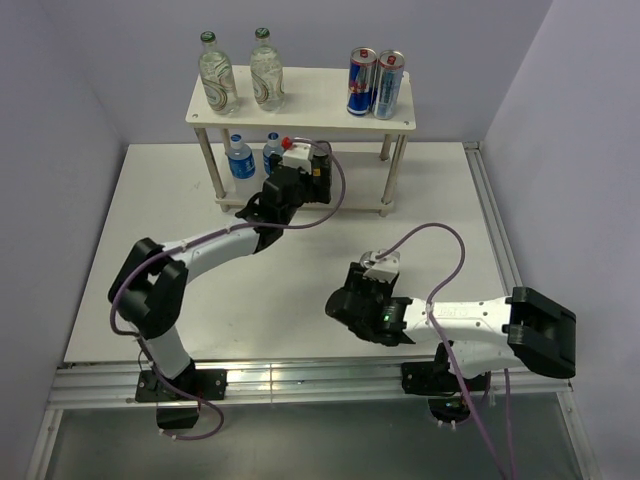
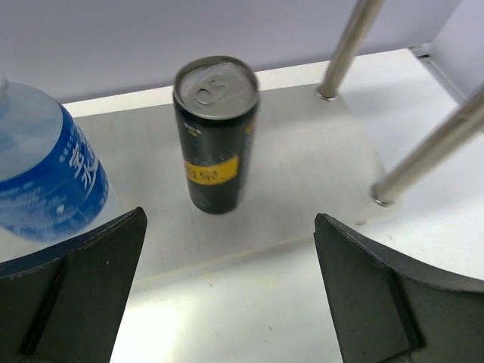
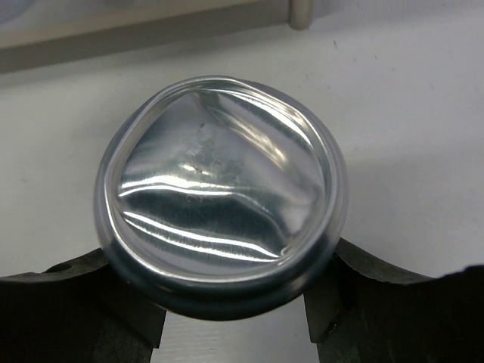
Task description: Place and organize the beverage onto the shelf
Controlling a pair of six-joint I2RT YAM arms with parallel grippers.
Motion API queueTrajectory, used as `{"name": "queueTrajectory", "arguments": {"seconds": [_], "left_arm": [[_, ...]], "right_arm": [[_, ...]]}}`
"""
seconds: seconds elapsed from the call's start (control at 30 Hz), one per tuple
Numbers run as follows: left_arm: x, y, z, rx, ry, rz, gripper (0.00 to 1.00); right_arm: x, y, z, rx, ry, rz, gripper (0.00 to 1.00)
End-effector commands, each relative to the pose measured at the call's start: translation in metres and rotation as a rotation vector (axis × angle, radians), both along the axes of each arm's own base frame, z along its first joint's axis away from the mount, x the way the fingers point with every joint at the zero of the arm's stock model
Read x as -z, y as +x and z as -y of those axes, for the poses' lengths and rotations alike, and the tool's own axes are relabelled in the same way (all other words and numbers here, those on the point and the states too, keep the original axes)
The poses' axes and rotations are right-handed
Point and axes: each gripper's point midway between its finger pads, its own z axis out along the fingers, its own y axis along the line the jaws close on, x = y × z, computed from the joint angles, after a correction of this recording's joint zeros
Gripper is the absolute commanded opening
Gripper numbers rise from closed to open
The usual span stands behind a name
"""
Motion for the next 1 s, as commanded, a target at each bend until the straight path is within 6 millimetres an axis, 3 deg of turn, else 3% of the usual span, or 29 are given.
{"name": "queueTrajectory", "arguments": {"seconds": [0.0, 0.07, 0.2, 0.47, 0.67, 0.97], "left_arm": [[-0.029, -0.028, -0.003, -0.006, -0.041, 0.011, 0.99], [-0.047, -0.043, -0.004, -0.005, -0.055, 0.023, 0.99], [-0.059, -0.075, -0.018, -0.037, -0.055, -0.004, 0.99], [-0.086, -0.129, -0.054, -0.041, -0.109, 0.005, 0.99], [-0.091, -0.147, -0.080, -0.084, -0.108, 0.022, 0.99], [-0.084, -0.159, -0.078, -0.086, -0.097, 0.023, 0.99]], "right_arm": [[-0.059, 0.020, -0.014, 0.010, 0.041, 0.101, 0.00], [-0.069, 0.029, -0.026, -0.028, 0.102, 0.108, 0.00], [-0.092, 0.056, -0.033, -0.068, 0.096, 0.123, 0.00], [-0.122, 0.137, -0.034, -0.045, 0.091, 0.171, 0.00], [-0.132, 0.183, -0.038, -0.018, 0.057, 0.194, 0.00], [-0.127, 0.230, -0.038, 0.006, 0.023, 0.195, 0.00]]}}
